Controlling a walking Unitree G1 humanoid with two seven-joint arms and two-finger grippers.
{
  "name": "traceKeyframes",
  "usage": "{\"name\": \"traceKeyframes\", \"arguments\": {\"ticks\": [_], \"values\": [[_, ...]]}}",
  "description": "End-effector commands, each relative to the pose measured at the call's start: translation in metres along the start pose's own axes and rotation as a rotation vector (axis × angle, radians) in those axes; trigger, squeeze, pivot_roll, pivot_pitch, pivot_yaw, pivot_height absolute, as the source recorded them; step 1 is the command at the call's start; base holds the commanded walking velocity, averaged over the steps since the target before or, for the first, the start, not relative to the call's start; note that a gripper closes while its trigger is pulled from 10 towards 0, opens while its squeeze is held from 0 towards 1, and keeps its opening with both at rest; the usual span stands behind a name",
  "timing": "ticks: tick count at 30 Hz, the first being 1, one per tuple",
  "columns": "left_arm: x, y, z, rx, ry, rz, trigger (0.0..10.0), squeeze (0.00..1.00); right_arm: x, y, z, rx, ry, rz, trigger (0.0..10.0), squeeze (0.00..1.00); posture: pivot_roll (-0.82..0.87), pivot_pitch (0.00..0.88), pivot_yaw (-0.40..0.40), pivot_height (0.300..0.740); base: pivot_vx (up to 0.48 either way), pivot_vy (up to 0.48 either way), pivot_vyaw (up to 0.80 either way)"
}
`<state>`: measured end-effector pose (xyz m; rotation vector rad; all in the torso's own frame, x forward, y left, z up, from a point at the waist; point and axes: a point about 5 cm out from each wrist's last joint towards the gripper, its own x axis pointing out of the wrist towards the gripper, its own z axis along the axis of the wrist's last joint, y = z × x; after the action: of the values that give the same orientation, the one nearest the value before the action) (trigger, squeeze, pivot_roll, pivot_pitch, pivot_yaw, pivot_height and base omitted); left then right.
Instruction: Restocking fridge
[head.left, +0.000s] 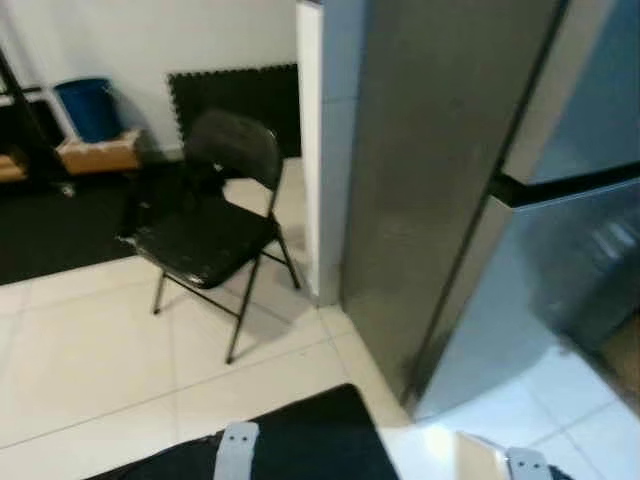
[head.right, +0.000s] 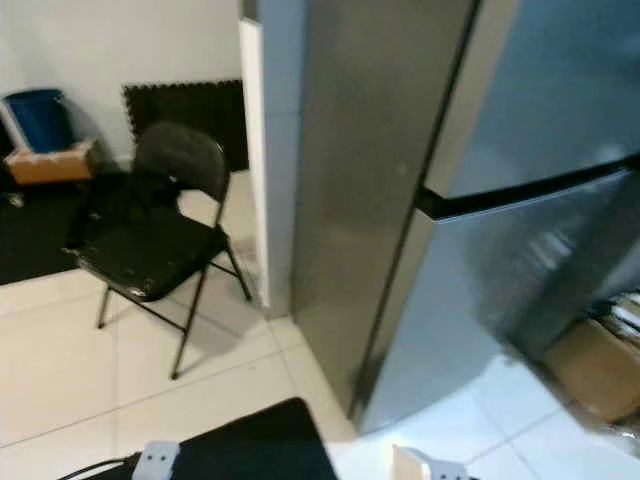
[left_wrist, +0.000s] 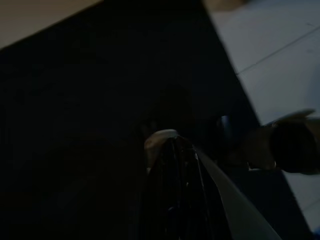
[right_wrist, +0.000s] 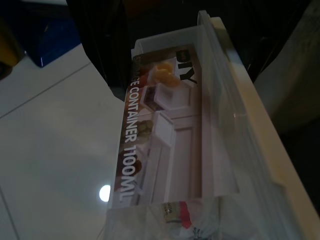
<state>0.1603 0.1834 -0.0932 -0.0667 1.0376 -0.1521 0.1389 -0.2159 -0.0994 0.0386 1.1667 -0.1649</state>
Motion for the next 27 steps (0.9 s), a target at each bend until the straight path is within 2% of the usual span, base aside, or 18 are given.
{"name": "traceKeyframes", "arguments": {"ticks": [1, 7, 21, 27], "values": [[0.0003, -0.0002, 0.0012, 0.019, 0.002, 0.001, 10.0, 0.0, -0.0003, -0.0064, 0.0087, -0.002, -0.029, -0.017, 10.0, 0.0, 0.04, 0.0, -0.021, 0.74, 0.0, -0.33, 0.0], [0.0005, 0.0007, 0.0023, 0.016, -0.003, 0.025, 10.0, 0.0, -0.0001, -0.0059, 0.0103, -0.013, -0.027, -0.016, 10.0, 0.0, 0.04, 0.0, -0.021, 0.74, 0.0, 0.0, 0.0], [0.0003, 0.002, 0.003, 0.016, -0.007, 0.038, 10.0, 0.0, 0.0, -0.0045, 0.0092, 0.009, -0.024, -0.011, 10.0, 0.0, 0.04, 0.0, -0.02, 0.74, 0.0, 0.0, -0.79], [0.0004, 0.0028, 0.0046, 0.025, -0.013, 0.051, 10.0, 0.0, 0.0, -0.0033, 0.0104, 0.013, -0.033, -0.005, 10.0, 0.0, 0.04, 0.0, -0.02, 0.74, 0.0, 0.0, 0.0]]}}
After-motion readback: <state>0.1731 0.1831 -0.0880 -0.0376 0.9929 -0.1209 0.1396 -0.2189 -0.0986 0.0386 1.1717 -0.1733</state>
